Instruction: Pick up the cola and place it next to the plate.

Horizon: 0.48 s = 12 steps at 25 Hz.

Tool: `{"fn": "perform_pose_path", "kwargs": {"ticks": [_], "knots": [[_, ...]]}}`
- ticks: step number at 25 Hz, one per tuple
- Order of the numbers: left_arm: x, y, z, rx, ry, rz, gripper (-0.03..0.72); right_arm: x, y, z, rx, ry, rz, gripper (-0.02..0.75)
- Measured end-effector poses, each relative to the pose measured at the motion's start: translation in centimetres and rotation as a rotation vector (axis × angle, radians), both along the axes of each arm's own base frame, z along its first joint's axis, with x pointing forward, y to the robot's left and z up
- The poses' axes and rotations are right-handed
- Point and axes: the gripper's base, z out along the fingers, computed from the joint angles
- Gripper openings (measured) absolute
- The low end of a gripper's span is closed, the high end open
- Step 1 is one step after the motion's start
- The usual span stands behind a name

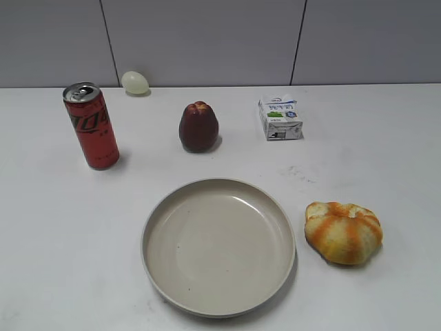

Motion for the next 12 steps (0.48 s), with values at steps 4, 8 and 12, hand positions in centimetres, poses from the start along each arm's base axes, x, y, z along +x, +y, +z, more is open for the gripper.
{"fn": "perform_pose_path", "kwargs": {"ticks": [4,8,12], "knots": [[0.0,0.0,0.0,0.0,0.0,0.0,0.516,0.0,0.0,0.0,-0.001,0.0,0.0,0.531],[0.0,0.0,0.0,0.0,0.0,0.0,0.516,0.0,0.0,0.0,-0.001,0.0,0.0,0.531],[0.0,0.0,0.0,0.0,0.0,0.0,0.514,0.0,0.0,0.0,-0.001,0.0,0.0,0.531]]}}
